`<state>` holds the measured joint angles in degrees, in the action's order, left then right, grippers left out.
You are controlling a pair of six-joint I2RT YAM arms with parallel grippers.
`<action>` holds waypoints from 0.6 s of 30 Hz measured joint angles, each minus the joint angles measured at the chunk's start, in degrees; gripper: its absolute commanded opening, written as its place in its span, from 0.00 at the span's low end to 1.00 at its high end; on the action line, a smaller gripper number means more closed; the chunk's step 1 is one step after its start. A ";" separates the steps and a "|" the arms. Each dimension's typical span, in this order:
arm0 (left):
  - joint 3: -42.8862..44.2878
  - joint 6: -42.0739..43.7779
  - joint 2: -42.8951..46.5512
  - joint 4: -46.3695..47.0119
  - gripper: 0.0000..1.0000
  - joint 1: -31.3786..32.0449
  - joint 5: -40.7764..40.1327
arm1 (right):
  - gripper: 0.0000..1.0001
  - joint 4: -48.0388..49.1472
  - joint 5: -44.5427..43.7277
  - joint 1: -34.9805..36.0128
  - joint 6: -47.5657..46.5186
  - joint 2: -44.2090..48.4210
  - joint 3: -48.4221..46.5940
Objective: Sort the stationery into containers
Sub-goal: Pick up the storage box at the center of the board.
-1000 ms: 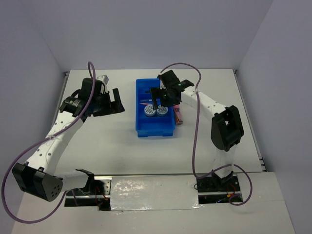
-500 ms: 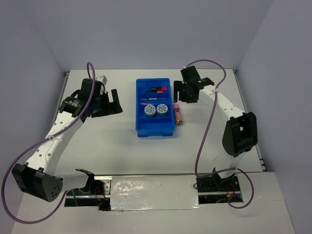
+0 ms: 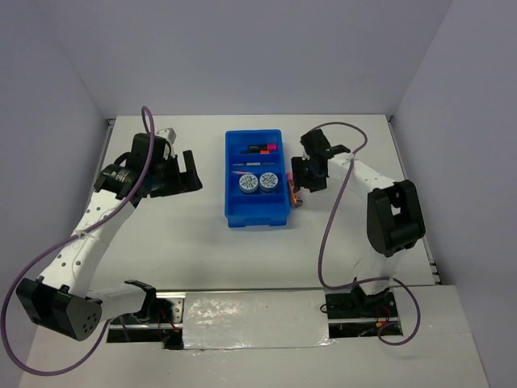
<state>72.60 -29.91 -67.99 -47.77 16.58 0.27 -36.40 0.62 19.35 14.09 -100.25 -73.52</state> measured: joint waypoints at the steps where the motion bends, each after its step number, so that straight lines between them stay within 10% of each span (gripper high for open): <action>1: 0.00 0.00 0.00 0.00 0.99 0.00 0.04 | 0.63 0.52 0.31 0.00 -0.13 -0.85 -0.02; 9: -2.69 0.00 0.66 0.02 0.99 0.00 0.57 | 0.59 1.77 3.02 0.07 -0.50 -7.17 -1.18; 12: -3.65 0.00 0.66 0.24 0.99 0.00 1.09 | 0.44 0.35 2.43 0.13 -0.46 -10.23 -5.03; 14: -4.37 0.00 0.66 0.39 0.99 0.00 1.33 | 0.03 -0.13 1.18 0.13 -0.44 -12.09 -7.69; 18: -5.73 0.15 0.70 0.46 0.99 0.00 1.60 | 0.00 -0.37 -2.29 0.26 -0.15 -13.11 -9.38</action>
<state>66.87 -29.76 -67.29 -47.31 16.58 1.87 -36.77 -1.67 19.62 13.93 -113.36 -82.89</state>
